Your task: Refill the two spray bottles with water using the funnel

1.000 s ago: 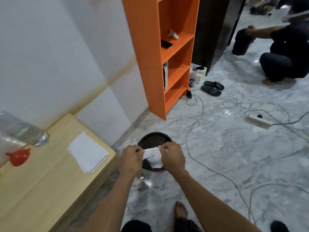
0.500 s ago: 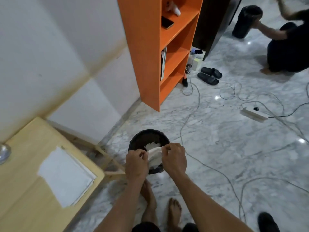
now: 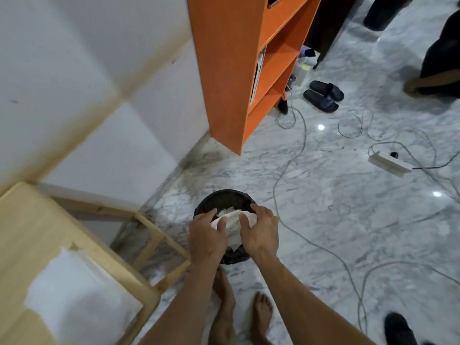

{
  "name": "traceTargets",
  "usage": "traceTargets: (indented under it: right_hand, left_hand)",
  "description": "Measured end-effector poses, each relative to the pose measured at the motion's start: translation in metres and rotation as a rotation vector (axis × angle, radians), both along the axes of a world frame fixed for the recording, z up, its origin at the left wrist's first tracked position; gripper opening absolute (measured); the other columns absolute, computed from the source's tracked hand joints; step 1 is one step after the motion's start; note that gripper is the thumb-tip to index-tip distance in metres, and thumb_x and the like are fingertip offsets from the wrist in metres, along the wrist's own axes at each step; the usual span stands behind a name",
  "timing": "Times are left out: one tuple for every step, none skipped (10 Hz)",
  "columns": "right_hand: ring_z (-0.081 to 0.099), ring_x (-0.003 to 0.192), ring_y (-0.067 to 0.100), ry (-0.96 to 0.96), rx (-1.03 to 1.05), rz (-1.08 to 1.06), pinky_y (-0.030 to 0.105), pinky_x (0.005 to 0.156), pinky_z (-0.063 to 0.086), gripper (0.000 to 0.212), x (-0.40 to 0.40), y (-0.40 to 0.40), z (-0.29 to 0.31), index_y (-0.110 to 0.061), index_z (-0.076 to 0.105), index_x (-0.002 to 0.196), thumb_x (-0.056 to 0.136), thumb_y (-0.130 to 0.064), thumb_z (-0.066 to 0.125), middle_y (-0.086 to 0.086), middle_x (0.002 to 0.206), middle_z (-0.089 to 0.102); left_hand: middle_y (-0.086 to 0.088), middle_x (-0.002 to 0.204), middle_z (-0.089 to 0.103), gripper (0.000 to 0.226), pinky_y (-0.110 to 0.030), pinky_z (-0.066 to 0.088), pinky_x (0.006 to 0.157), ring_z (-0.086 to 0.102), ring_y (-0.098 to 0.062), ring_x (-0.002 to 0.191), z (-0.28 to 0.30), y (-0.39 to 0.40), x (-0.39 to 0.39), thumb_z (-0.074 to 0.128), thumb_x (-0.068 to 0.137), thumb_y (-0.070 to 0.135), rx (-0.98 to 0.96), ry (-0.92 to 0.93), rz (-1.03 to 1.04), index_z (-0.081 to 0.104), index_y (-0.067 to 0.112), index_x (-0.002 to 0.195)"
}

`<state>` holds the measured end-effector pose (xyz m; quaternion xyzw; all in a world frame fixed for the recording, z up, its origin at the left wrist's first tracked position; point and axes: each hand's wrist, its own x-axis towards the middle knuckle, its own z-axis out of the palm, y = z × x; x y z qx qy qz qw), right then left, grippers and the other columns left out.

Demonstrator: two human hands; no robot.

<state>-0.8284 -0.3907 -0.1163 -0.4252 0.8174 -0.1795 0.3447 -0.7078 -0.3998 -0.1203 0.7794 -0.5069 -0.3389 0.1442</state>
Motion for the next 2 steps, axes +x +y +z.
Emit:
traceTargets:
  right_hand:
    - [0.040,0.140,0.027,-0.025,0.006,-0.021,0.044,0.108,0.043,0.054,0.0013,-0.0047,-0.0048,-0.019,0.051,0.147,0.098,-0.043,0.057,0.005,0.149,0.049]
    - [0.038,0.144,0.025,-0.066,0.016,-0.052,0.044,0.112,0.042,0.059,0.0015,-0.0084,-0.0111,-0.019,0.047,0.150,0.098,-0.047,0.056,0.004,0.154,0.045]
  left_hand:
    - [-0.007,0.144,0.051,0.047,-0.043,0.039,0.111,0.045,-0.026,0.134,-0.0016,-0.0055,0.0023,0.057,0.096,0.039,0.038,0.043,0.040,0.055,0.019,0.139]
    - [-0.007,0.150,0.045,0.051,-0.045,0.034,0.114,0.039,-0.026,0.140,-0.0015,-0.0099,0.0064,0.054,0.098,0.042,0.046,0.018,0.050,0.049,0.019,0.143]
